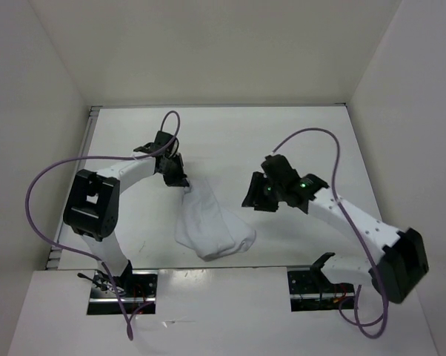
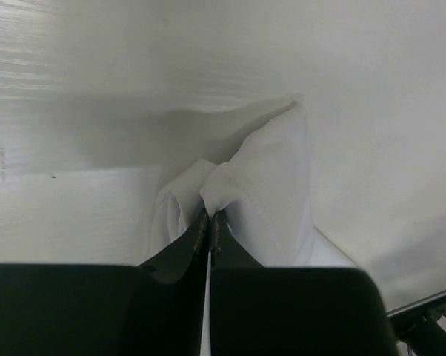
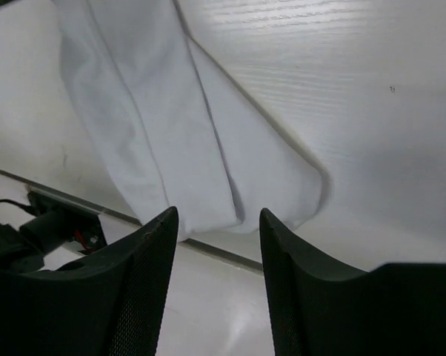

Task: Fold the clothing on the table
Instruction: Flatten the skirt out

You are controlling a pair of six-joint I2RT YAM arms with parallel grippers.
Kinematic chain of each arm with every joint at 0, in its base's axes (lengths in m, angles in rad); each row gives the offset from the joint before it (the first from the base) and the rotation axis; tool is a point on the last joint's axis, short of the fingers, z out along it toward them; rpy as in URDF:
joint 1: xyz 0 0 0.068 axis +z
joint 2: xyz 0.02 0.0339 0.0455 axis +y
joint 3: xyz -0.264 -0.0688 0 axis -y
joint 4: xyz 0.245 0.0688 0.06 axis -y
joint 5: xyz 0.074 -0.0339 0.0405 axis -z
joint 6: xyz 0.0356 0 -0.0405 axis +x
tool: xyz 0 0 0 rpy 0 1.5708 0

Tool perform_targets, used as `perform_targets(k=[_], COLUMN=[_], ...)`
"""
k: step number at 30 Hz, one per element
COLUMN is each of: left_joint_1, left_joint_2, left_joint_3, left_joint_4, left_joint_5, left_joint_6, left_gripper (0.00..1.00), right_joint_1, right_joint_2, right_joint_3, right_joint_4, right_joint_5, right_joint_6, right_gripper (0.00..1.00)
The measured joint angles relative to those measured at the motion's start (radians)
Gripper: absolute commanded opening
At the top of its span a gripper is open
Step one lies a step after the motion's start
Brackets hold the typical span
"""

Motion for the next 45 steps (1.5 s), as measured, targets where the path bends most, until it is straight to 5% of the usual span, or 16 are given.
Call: perform_targets(k=[7, 18, 29, 31, 32, 39, 45], left_joint_1=[0.023, 0.039, 0.046, 0.047, 0.048, 0.056, 0.04], left_joint_2=[-0.026, -0.094, -0.103, -0.104, -0.104, -0.13, -0.274], left_joint_3=[-0.014, -0.073, -0.089, -0.095, -0.096, -0.115, -0.187], left_joint_4=[-0.004, -0.014, -0.021, -0.023, -0.023, -0.025, -0.034], left_joint_5=[-0.047, -0.101, -0.113, -0.115, -0.115, -0.113, -0.062], left_joint_6=[-0.044, -0.077, -0.098, -0.099, -0.099, -0.098, -0.103], left_gripper=[0.0, 0.0, 0.0, 0.0, 0.0, 0.0, 0.0], right_joint_1=[0.001, 0.015, 0.08, 0.08, 0.08, 0.07, -0.101], right_joint_2=[0.308, 0.5, 0.616, 0.638, 0.648, 0.632, 0.519], right_joint_3=[0.042, 0.06, 0.072, 0.072, 0.073, 0.179, 0.417], right_joint_4=[-0.001, 0.022, 0.068, 0.073, 0.074, -0.007, -0.116], right_joint_5=[-0.154, -0.356, -0.439, -0.444, -0.447, -0.348, -0.195], right_joint_6=[-0.09, -0.149, -0.174, -0.183, -0.187, -0.202, -0.252], right_gripper=[0.52, 0.52, 0.35, 0.21, 0.0, 0.0, 0.0])
